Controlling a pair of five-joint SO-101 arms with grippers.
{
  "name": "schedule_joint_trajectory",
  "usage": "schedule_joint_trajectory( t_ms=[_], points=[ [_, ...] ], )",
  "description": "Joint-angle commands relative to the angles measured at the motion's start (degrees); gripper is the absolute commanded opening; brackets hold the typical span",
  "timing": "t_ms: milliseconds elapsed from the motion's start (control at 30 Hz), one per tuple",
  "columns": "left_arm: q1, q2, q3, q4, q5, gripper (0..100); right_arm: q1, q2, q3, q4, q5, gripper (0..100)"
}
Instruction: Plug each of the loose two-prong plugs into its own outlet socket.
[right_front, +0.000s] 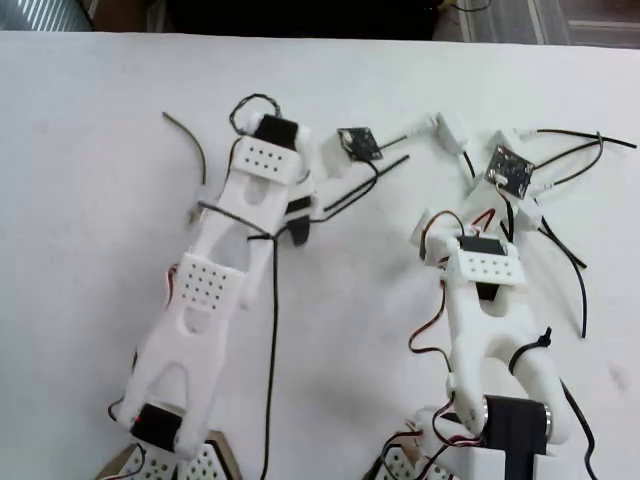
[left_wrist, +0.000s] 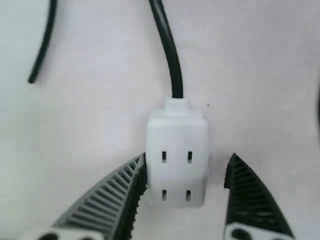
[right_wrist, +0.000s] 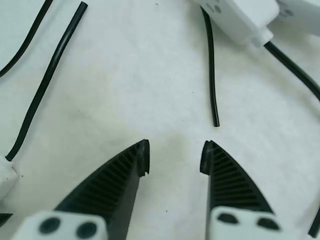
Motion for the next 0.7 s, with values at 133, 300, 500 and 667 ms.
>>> schedule_joint_trajectory(
  t_ms=[133, 300, 500, 667],
  points=[
    [0.48, -5.41, 2.20, -0.09, 3.87, 20, 0.66, -2.24, -0.35, -1.01, 0.35, 16.6],
    [2.51, -5.05, 2.73, 0.26, 6.86, 5, 0.66, -2.24, -0.35, -1.01, 0.35, 16.6],
    [3.56, -6.46, 2.90, 0.53, 12.22, 3, 0.66, -2.24, -0.35, -0.92, 0.35, 16.6],
    [5.23, -13.93, 13.89, 0.53, 12.40, 3, 1.45, -2.24, -0.35, -0.92, 0.35, 16.6]
  ],
)
